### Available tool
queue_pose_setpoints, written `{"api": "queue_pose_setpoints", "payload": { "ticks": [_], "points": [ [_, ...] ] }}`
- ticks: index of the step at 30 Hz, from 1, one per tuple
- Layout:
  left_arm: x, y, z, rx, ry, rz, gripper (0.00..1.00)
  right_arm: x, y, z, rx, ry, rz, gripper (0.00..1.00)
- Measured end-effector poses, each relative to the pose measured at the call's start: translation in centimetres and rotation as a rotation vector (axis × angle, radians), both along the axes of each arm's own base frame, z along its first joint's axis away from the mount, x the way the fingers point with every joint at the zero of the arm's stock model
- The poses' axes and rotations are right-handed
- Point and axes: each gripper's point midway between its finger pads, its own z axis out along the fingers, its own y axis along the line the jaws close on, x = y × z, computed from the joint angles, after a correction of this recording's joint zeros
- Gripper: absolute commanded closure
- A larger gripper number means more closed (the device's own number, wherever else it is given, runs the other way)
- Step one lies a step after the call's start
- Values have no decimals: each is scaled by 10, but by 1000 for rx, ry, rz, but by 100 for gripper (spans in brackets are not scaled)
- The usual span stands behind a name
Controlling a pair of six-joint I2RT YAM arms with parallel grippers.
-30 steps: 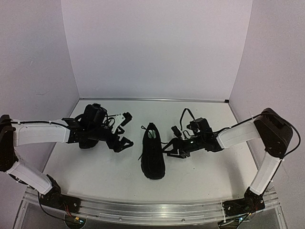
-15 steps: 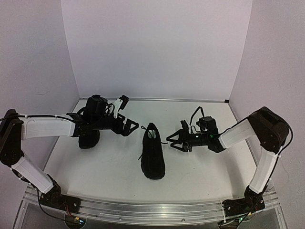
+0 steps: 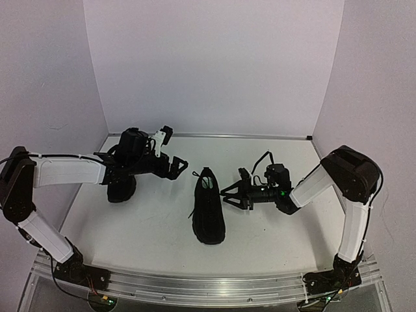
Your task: Tie the shoes
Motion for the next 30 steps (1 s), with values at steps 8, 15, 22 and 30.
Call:
{"api": "queue_pose_setpoints", "payload": {
  "ticks": [8, 15, 22, 30],
  "points": [
    [14, -8, 1, -14, 21, -17, 1, 5, 1, -1, 11, 20, -20, 59],
    [17, -10, -10, -18, 66, -32, 0, 10, 3, -14, 21, 85, -46, 79],
    [16, -14, -14, -21, 83, -53, 1, 14, 5, -3, 62, 69, -54, 92],
    [24, -23, -19, -38, 119, -92, 6, 14, 4, 11, 83, 32, -58, 100]
  ]
}}
